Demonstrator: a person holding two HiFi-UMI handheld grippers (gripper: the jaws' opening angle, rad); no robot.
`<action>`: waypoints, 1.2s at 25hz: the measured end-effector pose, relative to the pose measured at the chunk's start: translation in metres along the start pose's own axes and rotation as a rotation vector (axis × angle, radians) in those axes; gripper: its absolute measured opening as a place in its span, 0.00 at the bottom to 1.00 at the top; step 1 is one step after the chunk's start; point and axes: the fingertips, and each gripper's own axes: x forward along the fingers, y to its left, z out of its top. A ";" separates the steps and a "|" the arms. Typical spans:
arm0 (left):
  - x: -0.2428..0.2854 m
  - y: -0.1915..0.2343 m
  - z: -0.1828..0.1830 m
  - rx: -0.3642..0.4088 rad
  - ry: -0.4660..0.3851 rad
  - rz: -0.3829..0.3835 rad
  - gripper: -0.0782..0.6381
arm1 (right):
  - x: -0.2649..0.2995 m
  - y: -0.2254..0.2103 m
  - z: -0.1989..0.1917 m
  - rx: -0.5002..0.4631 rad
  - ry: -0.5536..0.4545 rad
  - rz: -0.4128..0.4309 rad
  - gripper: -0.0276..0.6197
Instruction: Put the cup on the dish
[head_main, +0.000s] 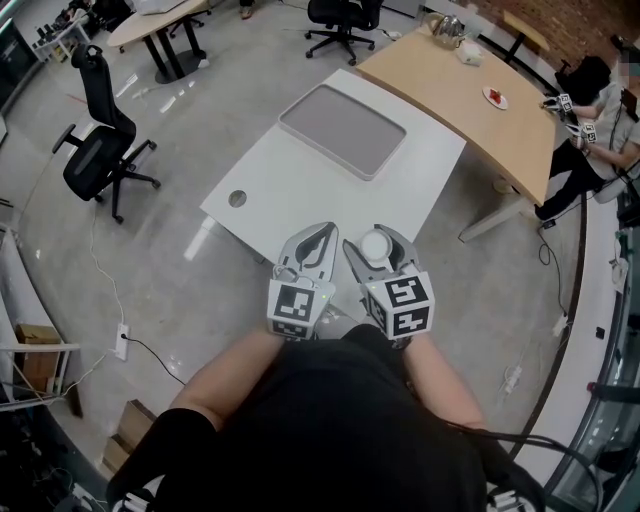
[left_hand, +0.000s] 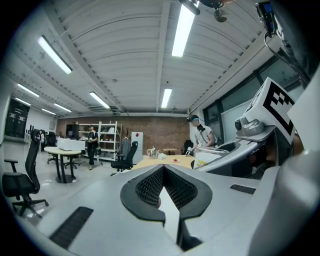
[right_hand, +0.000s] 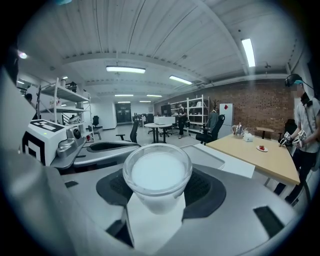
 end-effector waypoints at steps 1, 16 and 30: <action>-0.002 0.000 0.000 0.004 -0.001 -0.001 0.12 | 0.000 0.002 0.001 0.001 -0.001 0.000 0.41; 0.043 0.002 0.002 -0.011 0.043 0.024 0.12 | 0.023 -0.036 0.010 -0.013 0.013 0.057 0.41; 0.121 0.017 0.007 0.010 0.066 0.167 0.12 | 0.063 -0.093 0.022 -0.032 0.011 0.206 0.41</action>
